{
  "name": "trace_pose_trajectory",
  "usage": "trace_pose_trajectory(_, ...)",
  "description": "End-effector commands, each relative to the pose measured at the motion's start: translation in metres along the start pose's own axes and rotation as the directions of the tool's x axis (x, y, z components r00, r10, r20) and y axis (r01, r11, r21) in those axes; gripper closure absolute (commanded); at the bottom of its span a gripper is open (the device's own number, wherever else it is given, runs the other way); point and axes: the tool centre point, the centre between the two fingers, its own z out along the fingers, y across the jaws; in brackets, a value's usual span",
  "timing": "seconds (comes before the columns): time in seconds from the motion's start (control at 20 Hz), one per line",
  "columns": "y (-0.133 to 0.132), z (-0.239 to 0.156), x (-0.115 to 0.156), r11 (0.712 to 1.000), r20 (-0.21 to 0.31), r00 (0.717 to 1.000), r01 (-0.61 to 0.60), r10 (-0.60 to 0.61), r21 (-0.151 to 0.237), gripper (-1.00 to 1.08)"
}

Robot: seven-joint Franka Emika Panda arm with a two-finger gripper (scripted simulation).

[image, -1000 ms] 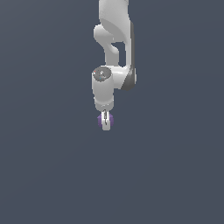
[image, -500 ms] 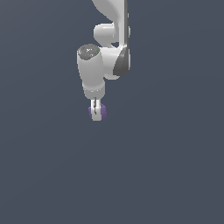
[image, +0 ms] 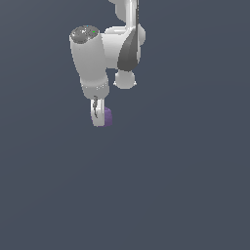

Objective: Pick up the object and move it to a goal position.

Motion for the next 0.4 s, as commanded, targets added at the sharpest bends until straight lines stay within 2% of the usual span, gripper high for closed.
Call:
trace_pose_trajectory(0.0,0.0001,-0.006,0.0027,1.0,0.0,1.0,0.001,-0.001,-0.001,1.08)
trace_pose_trajectory(0.35,-0.0013,-0.0047,0.0018,1.0,0.001,1.0,0.002,-0.002,-0.001,1.08)
